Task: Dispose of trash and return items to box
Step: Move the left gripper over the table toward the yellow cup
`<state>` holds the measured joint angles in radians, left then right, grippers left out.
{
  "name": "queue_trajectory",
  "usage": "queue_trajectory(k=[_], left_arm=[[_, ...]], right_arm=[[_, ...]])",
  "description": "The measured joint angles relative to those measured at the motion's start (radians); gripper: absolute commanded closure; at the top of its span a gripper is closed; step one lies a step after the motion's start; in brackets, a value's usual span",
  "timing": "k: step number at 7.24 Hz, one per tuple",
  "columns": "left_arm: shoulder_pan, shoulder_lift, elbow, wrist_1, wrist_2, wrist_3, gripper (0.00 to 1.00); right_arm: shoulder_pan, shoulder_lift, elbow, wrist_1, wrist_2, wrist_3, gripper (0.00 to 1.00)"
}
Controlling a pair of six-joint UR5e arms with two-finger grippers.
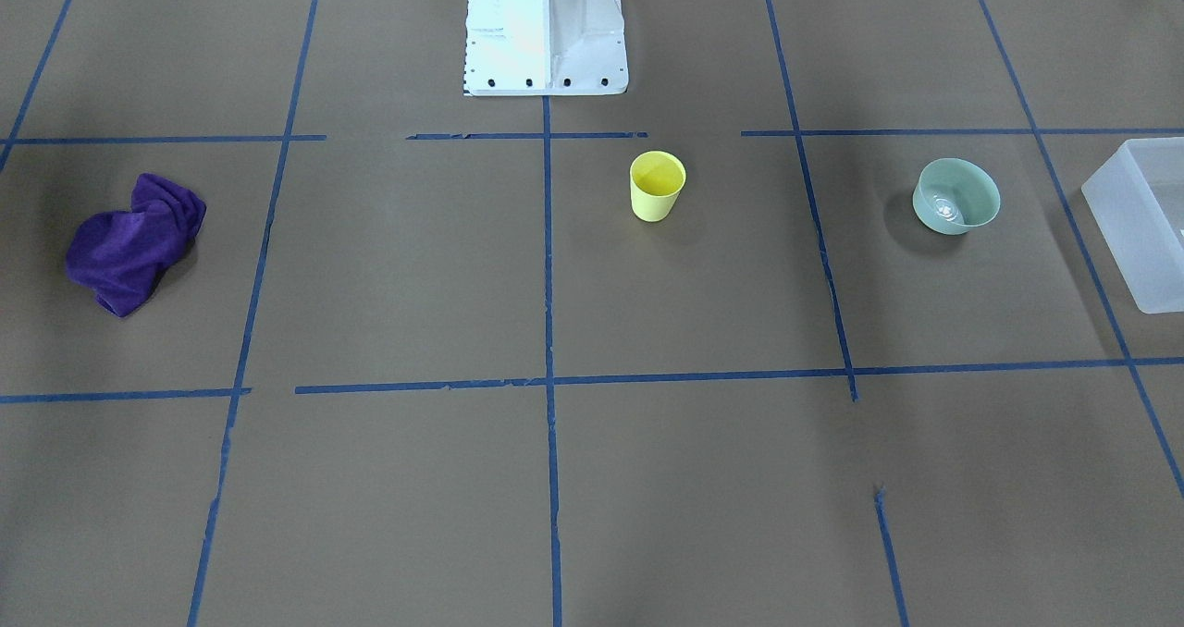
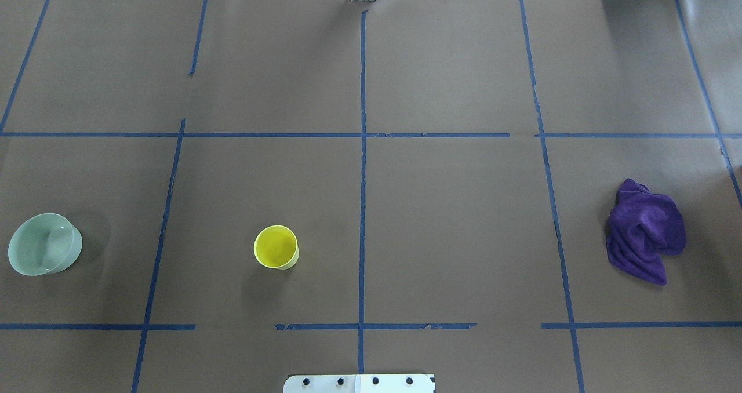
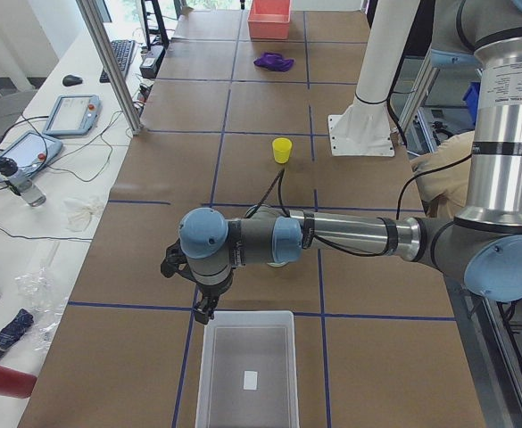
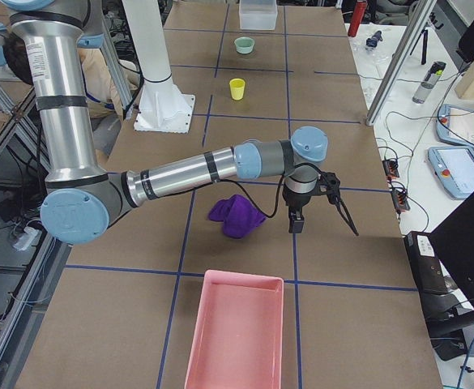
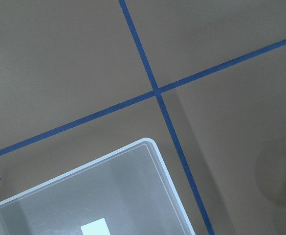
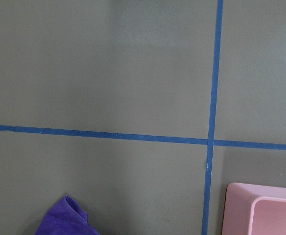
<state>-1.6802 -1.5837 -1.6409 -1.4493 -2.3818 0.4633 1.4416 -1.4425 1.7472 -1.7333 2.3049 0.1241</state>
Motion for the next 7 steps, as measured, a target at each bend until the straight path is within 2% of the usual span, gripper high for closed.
queue_trajectory(k=[3,7], left_arm=[[0.022,-0.001,-0.039,-0.007,-0.003,-0.107,0.0],[0.076,0.021,-0.048,-0.061,-0.018,-0.126,0.0]], right_arm=[[-0.039,-0.005,-0.004,0.003,-0.003,0.007,0.0],[-0.048,-0.004,-0.004,0.003,0.009,0.011,0.0]])
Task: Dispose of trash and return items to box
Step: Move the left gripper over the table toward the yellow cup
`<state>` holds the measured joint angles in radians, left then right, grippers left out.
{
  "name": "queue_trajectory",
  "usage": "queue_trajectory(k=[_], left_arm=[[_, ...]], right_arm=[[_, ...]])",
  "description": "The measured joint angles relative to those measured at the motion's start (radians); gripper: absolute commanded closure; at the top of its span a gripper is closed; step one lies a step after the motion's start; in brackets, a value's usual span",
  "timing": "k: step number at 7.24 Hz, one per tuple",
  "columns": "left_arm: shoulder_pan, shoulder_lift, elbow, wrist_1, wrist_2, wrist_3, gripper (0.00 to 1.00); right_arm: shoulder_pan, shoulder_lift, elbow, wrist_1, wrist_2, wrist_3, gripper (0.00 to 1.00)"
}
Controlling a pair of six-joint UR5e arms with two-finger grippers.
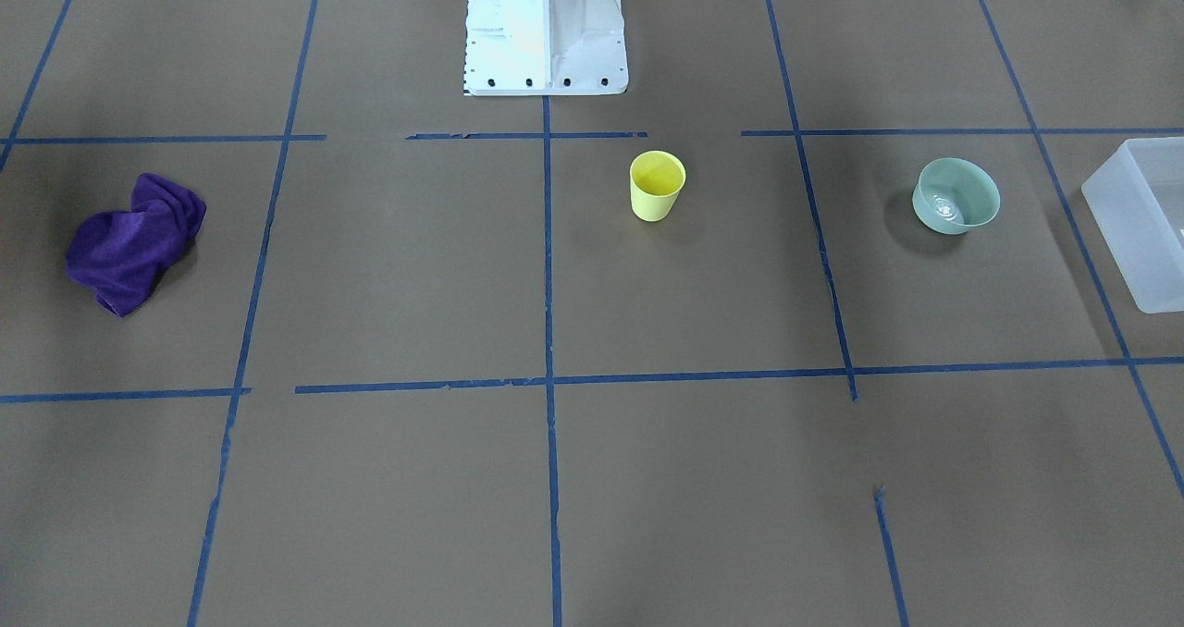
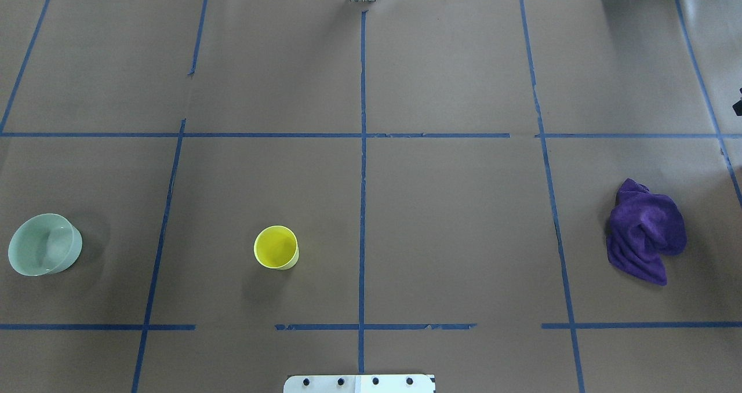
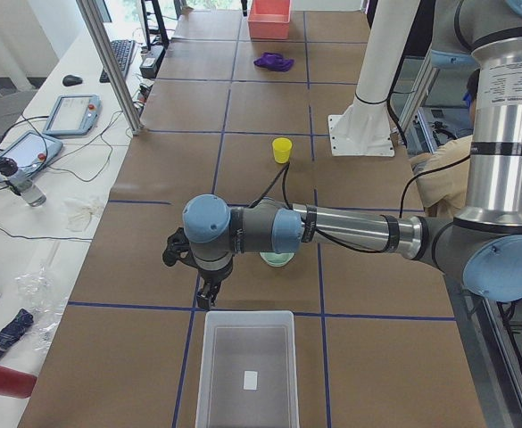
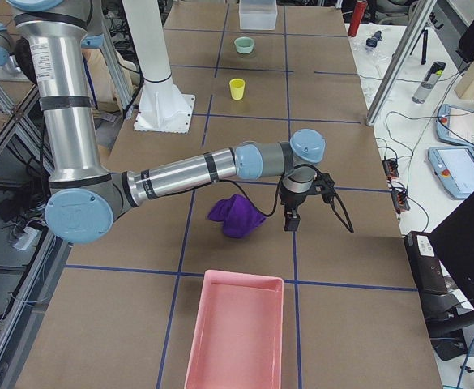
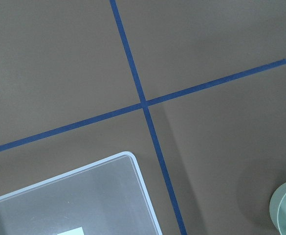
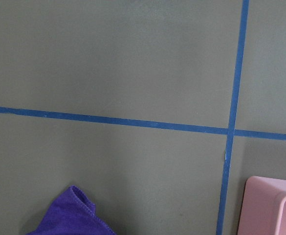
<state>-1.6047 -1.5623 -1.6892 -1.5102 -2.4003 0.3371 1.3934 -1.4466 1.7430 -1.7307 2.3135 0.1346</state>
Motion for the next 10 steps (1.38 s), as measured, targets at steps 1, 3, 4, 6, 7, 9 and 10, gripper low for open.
queue_trajectory(k=[1,3,4,6,7,9,10], left_arm=[[0.044,0.002,0.0,-0.024,-0.013,-0.008,0.0],[0.121,0.009,-0.009,-0.115,-0.041,-0.124,0.0],[0.172,0.032,-0.019,-0.193,-0.044,-0.233,0.0],[0.309,0.146,-0.059,-0.479,-0.019,-0.576,0.0],[0.406,0.182,-0.08,-0.633,0.015,-0.787,0.0],[0.586,0.192,-0.184,-0.762,0.049,-1.15,0.0],[0.682,0.151,-0.227,-0.773,0.084,-1.318,0.0]], right_arm=[[0.0,0.0,0.001,0.001,0.024,-0.001,0.0],[-0.001,0.001,0.002,0.024,0.069,0.0,0.0],[-0.001,0.0,-0.004,0.048,0.077,0.002,0.0],[-0.001,-0.001,-0.01,0.069,0.082,0.003,0.0],[-0.001,-0.002,-0.013,0.071,0.083,0.003,0.0],[-0.001,-0.005,-0.02,0.072,0.083,0.002,0.0],[-0.001,-0.005,-0.026,0.073,0.083,0.001,0.0]])
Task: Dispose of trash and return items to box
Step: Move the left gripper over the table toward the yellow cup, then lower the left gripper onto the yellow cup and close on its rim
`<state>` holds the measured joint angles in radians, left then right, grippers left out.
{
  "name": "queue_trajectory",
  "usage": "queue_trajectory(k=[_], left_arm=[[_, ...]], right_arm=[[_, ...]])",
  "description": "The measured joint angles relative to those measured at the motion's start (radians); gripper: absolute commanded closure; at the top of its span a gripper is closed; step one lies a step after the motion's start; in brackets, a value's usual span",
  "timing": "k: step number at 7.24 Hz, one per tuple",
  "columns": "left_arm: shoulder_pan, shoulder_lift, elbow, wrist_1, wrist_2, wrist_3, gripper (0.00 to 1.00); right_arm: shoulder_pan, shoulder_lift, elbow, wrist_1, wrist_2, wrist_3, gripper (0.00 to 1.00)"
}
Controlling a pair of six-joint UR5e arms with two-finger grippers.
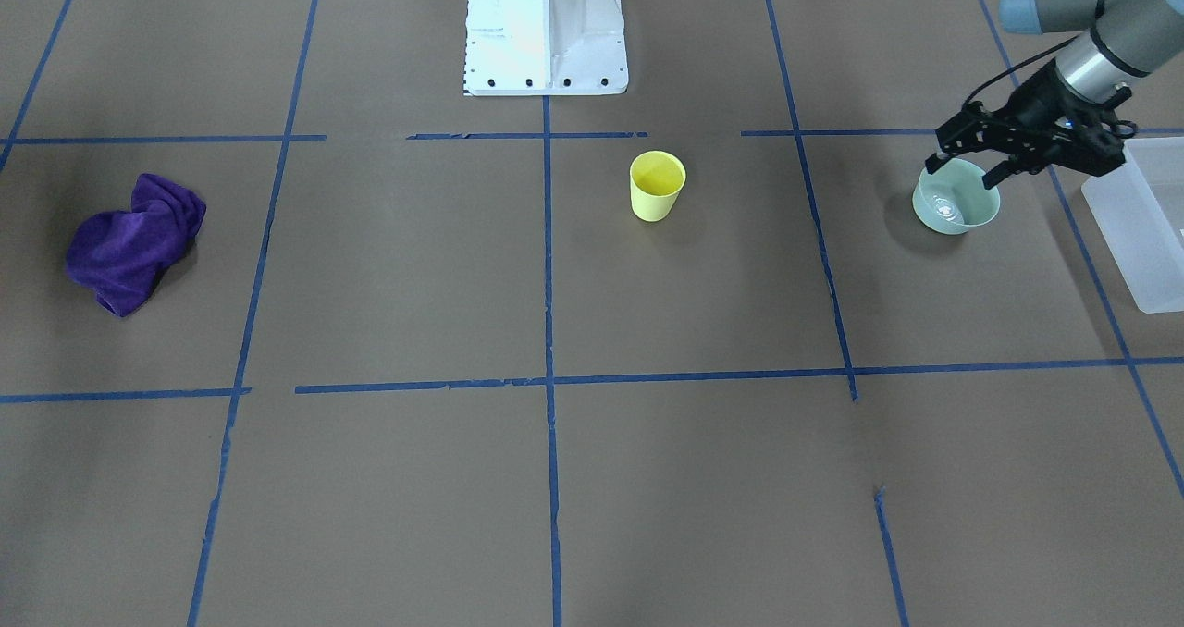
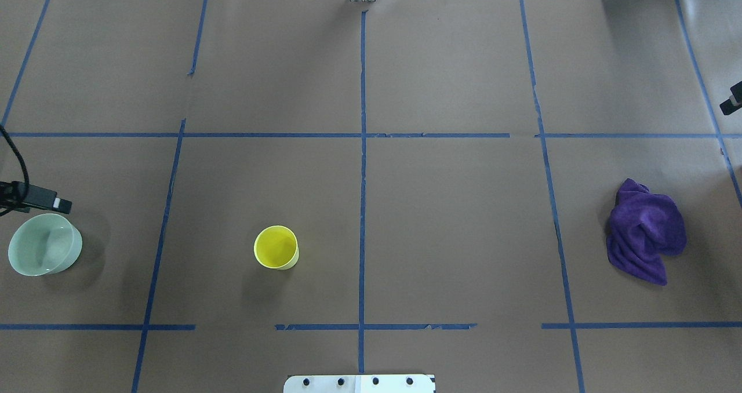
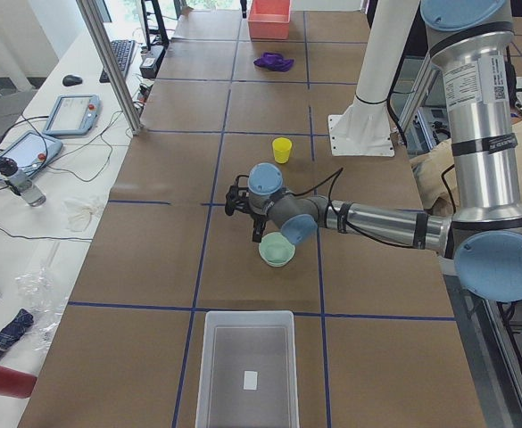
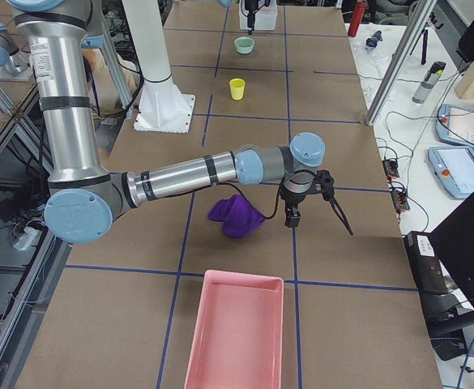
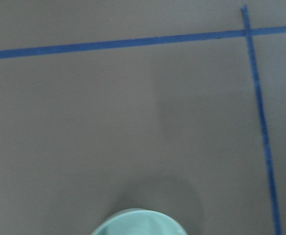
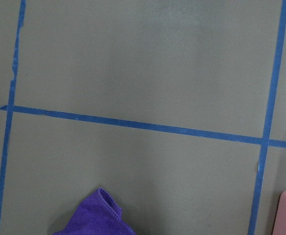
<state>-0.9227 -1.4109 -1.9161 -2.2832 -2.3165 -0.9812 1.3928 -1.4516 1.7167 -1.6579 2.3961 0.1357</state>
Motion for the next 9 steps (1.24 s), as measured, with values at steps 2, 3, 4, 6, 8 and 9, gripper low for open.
queue_trajectory(k=[2,3,4,6,8,9], left_arm=[[0.195,-0.173,-0.024,0.082,0.105,-0.282,0.01],[0.252,-0.289,-0.027,0.237,0.158,-0.327,0.04],[0.3,-0.405,-0.029,0.42,0.238,-0.33,0.04],[0.352,-0.523,-0.031,0.605,0.341,-0.3,0.04],[0.394,-0.543,-0.037,0.632,0.361,-0.291,0.04],[0.421,-0.544,-0.04,0.634,0.362,-0.29,0.04]], right_arm=[[0.0,0.0,-0.01,0.001,0.0,-0.001,0.0],[-0.001,0.0,-0.013,0.001,0.0,0.0,0.0],[-0.001,0.0,-0.015,0.001,0.004,0.0,0.0],[-0.002,-0.001,-0.025,0.001,0.017,-0.002,0.0],[-0.003,-0.001,-0.03,0.001,0.026,-0.002,0.0],[-0.004,-0.001,-0.031,0.001,0.029,-0.003,0.0]])
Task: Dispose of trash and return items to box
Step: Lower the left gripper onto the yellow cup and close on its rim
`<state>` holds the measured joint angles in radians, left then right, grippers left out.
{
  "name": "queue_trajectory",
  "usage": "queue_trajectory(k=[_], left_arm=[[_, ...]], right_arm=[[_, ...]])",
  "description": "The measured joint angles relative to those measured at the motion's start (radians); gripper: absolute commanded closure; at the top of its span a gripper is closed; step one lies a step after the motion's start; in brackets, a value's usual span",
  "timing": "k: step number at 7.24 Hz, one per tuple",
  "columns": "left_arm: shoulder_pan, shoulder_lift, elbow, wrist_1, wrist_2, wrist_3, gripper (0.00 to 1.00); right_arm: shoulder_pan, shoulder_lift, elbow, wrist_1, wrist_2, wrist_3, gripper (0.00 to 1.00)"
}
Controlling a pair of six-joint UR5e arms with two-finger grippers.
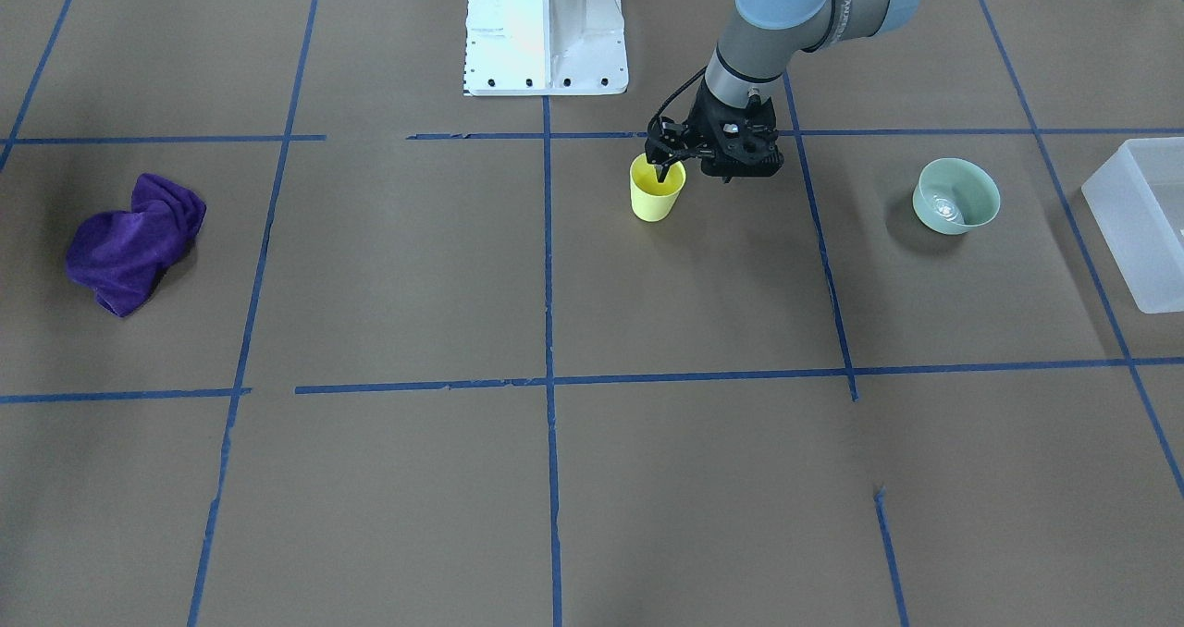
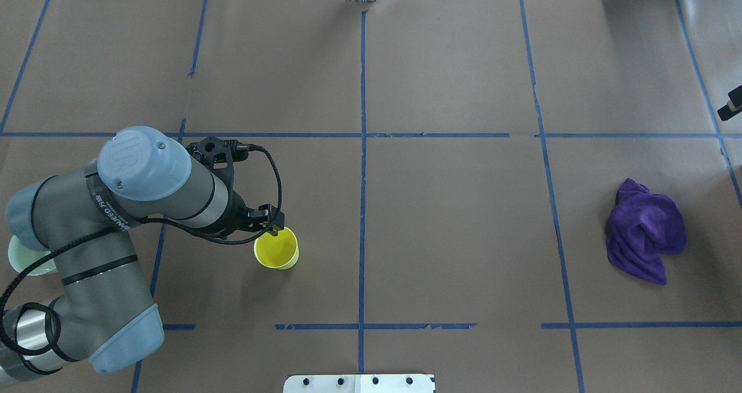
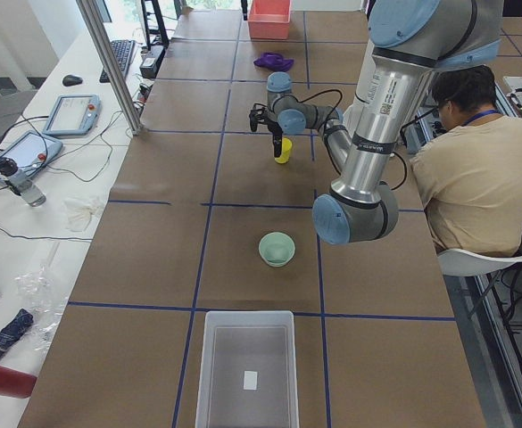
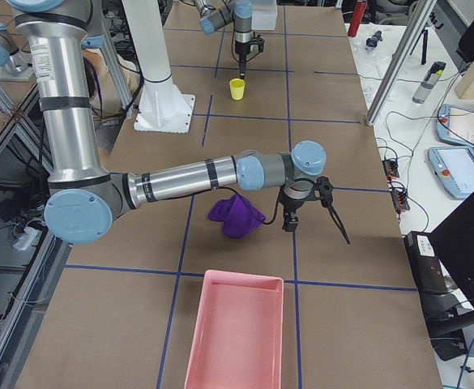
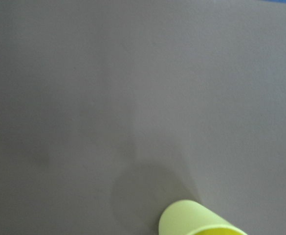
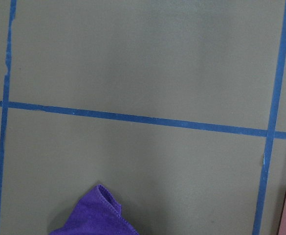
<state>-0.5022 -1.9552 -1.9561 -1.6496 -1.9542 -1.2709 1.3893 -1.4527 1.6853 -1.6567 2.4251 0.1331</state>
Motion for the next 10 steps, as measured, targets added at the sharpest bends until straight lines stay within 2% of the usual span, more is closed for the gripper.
queue_trajectory(k=[6,7,10], left_arm=[[0.034,-0.001,0.011,-0.001,0.001,0.007,0.1],[0.034,-0.001,0.02,-0.006,0.0,0.008,0.14],[0.034,-0.002,0.071,-0.052,0.0,0.007,0.38]], right_arm=[[0.0,-0.006,-0.001,0.002,0.007,0.0,0.0],[-0.001,-0.009,-0.001,0.009,0.008,0.0,0.0],[-0.001,-0.021,-0.001,0.027,0.008,0.001,0.0]])
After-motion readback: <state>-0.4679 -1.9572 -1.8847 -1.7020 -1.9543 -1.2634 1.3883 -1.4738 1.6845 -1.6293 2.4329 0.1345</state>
